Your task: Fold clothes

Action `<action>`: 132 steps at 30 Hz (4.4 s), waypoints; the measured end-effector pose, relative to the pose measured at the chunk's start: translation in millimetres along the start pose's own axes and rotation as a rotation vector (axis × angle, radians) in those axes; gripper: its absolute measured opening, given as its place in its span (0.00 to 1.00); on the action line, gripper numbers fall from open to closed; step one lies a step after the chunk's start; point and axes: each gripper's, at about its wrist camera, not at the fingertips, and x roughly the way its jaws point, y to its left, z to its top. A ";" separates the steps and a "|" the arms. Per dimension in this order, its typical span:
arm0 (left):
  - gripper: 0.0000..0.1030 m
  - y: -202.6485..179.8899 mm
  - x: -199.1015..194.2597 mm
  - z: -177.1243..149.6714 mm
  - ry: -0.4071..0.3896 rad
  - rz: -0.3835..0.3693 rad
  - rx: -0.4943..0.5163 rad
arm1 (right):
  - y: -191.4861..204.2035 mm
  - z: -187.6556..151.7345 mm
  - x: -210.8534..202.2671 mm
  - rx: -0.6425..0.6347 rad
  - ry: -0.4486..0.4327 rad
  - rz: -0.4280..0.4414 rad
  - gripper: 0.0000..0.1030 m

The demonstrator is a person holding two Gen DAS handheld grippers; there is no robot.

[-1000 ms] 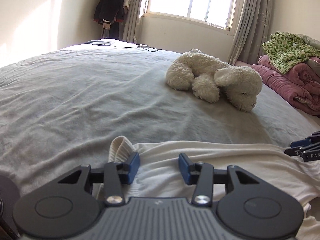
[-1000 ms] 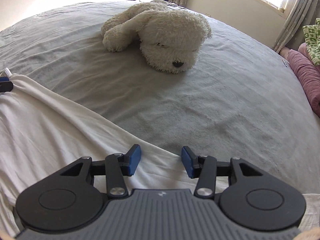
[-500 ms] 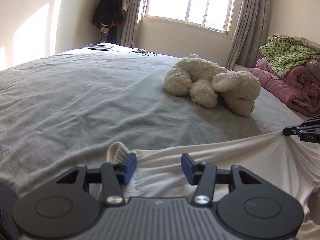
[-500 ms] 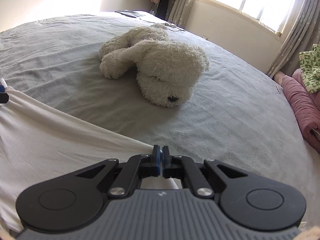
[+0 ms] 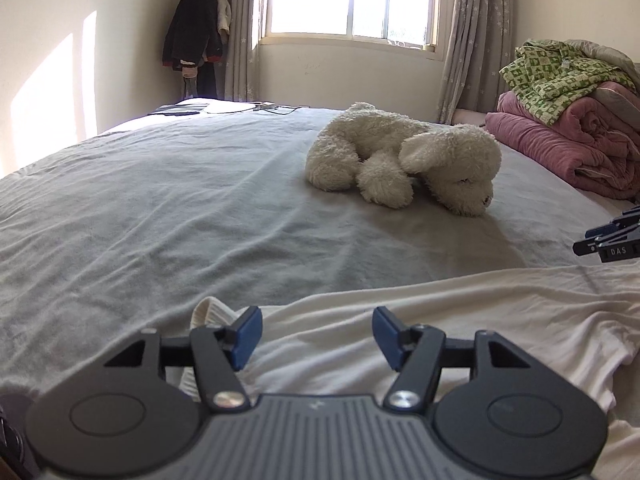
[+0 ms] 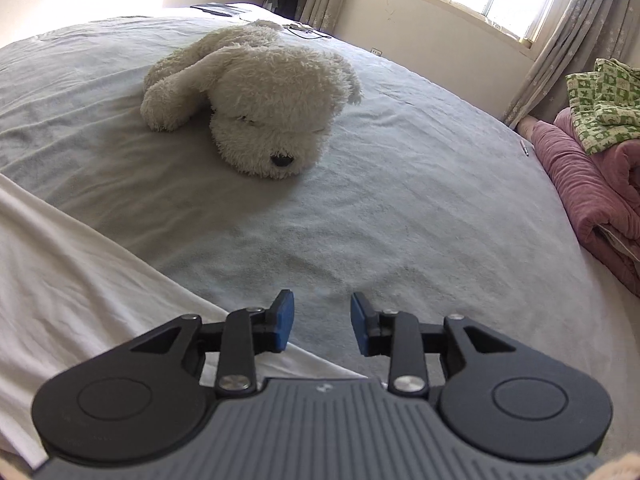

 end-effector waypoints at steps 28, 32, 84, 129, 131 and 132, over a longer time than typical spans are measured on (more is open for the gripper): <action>0.28 -220.6 119.4 54.4 0.256 -0.348 0.362 | -209.5 -117.4 6.6 0.466 0.089 -0.188 0.05; 0.01 -226.9 116.1 55.1 0.252 -0.353 0.377 | -196.3 -113.4 4.2 0.376 0.059 -0.240 0.03; 0.64 -82.4 -110.2 5.5 0.155 -0.063 -0.176 | -130.4 -156.2 -217.3 0.618 -0.008 -0.240 0.59; 0.99 -34.6 -108.4 -50.8 0.256 0.311 -0.380 | 22.4 -171.0 -195.9 0.674 0.114 0.101 0.95; 0.99 -34.2 -109.3 -51.9 0.254 0.313 -0.358 | 29.0 -169.0 -194.8 0.628 0.108 0.098 0.95; 0.99 -35.0 -109.8 -51.8 0.249 0.319 -0.342 | 32.1 -167.9 -194.2 0.606 0.106 0.097 0.96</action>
